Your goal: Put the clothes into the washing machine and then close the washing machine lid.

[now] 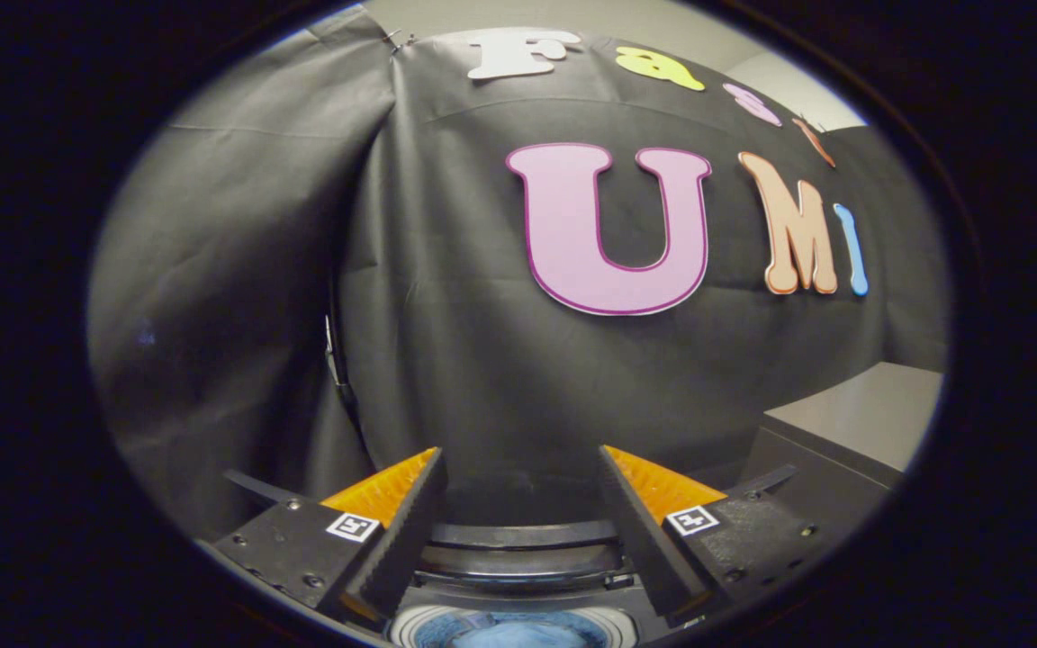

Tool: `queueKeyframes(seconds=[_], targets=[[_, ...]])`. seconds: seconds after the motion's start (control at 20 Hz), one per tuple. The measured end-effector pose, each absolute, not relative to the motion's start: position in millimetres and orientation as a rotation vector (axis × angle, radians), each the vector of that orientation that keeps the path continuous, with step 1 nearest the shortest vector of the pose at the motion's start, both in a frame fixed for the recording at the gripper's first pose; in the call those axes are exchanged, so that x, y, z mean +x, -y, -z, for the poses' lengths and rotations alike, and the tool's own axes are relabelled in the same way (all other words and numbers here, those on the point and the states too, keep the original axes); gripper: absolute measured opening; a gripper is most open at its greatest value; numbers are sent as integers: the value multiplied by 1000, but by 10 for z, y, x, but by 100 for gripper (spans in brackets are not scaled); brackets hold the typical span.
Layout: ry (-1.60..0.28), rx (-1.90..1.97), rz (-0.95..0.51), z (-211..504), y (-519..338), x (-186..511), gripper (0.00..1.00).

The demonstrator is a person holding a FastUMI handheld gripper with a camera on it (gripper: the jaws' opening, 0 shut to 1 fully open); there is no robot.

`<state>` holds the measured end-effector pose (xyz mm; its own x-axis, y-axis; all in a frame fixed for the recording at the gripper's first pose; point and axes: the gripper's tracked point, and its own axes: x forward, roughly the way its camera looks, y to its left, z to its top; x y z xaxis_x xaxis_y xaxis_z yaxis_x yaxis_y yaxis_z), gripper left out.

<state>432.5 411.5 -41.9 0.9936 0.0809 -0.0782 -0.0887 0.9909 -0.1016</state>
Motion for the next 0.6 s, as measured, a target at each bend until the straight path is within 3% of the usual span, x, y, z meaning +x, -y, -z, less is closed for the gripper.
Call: queueKeyframes(seconds=[0.6], targets=[[-46, -103, -105, 456, -4099, 4157, 100]])
